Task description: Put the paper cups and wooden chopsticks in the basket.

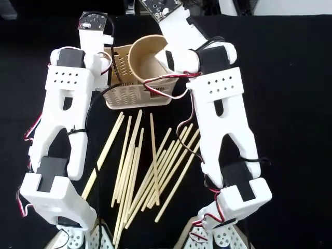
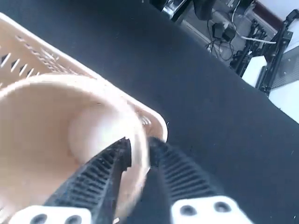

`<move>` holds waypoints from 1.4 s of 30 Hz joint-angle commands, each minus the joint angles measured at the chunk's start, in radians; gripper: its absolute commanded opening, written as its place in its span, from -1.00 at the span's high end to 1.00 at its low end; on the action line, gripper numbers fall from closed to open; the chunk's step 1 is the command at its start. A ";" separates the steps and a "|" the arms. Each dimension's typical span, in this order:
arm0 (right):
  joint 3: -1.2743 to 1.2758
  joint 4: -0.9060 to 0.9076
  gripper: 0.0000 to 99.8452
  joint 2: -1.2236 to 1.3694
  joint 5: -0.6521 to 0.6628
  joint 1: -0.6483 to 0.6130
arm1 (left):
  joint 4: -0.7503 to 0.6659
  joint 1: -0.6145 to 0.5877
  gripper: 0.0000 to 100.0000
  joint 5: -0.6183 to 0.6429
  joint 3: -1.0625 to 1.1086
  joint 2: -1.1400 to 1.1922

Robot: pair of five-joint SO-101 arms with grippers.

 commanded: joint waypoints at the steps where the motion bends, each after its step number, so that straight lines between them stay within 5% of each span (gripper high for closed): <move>1: -0.081 0.005 0.55 -0.036 0.003 -0.014 | -0.020 0.013 0.89 0.005 0.012 0.005; 12: -0.363 0.190 0.71 -0.189 -0.031 0.008 | -0.055 -0.022 0.89 0.006 -0.022 0.005; 16: -0.397 0.242 0.97 -0.242 -0.126 0.075 | -0.061 -0.038 0.89 0.008 -0.068 0.011; 28: -0.381 0.404 0.92 -0.257 -0.164 0.365 | -0.081 -0.036 0.63 0.008 -0.110 0.008; 35: -0.082 0.341 0.98 -0.351 -0.157 0.384 | -0.115 -0.047 0.62 0.008 -0.124 0.005; 42: 0.495 0.031 0.98 -0.624 -0.157 0.367 | -0.112 -0.050 0.62 0.008 -0.188 0.005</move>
